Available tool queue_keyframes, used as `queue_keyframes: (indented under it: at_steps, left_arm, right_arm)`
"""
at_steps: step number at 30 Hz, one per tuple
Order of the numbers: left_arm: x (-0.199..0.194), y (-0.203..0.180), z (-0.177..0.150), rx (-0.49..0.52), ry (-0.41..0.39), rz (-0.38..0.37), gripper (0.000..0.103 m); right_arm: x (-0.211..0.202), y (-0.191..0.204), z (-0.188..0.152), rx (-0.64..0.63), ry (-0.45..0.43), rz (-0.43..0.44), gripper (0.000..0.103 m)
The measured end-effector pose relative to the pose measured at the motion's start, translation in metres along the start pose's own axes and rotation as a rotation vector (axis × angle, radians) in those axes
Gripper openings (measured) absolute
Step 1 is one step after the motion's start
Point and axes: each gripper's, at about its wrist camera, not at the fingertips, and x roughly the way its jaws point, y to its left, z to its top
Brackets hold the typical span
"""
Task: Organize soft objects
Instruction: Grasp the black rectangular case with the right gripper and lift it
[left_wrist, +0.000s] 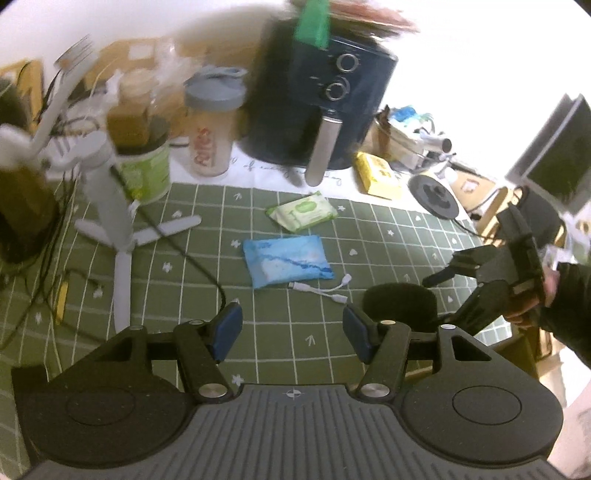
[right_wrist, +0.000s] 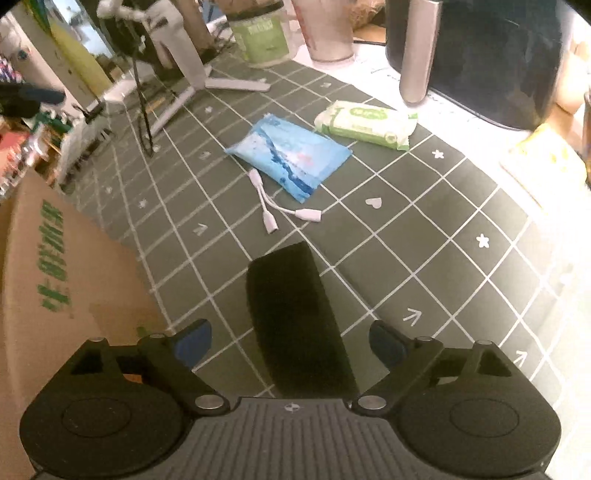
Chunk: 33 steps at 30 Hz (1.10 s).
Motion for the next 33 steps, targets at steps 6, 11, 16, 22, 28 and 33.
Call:
queue_keyframes:
  at_steps: [6, 11, 16, 22, 28, 33]
  left_arm:
    - [0.015, -0.007, 0.015, 0.089, 0.012, 0.026, 0.059]
    - [0.033, -0.009, 0.024, 0.141, 0.045, 0.037, 0.059]
    - [0.050, -0.010, 0.032, 0.191, 0.071, 0.040, 0.059]
    - [0.071, -0.012, 0.042, 0.261, 0.098, 0.032, 0.062]
    - [0.096, -0.021, 0.045, 0.406, 0.091, 0.021, 0.076]
    - [0.120, -0.024, 0.050, 0.487, 0.096, 0.016, 0.084]
  right_arm:
    - [0.016, 0.017, 0.003, -0.104, 0.017, -0.053, 0.077]
    - [0.013, 0.015, 0.001, -0.084, 0.002, -0.074, 0.048]
    - [-0.006, 0.015, -0.005, -0.042, -0.040, -0.088, 0.047]
    - [-0.033, 0.015, -0.017, 0.044, -0.089, -0.138, 0.047]
    - [-0.060, 0.019, -0.035, 0.147, -0.143, -0.172, 0.047]
    - [-0.080, 0.022, -0.052, 0.249, -0.192, -0.192, 0.047]
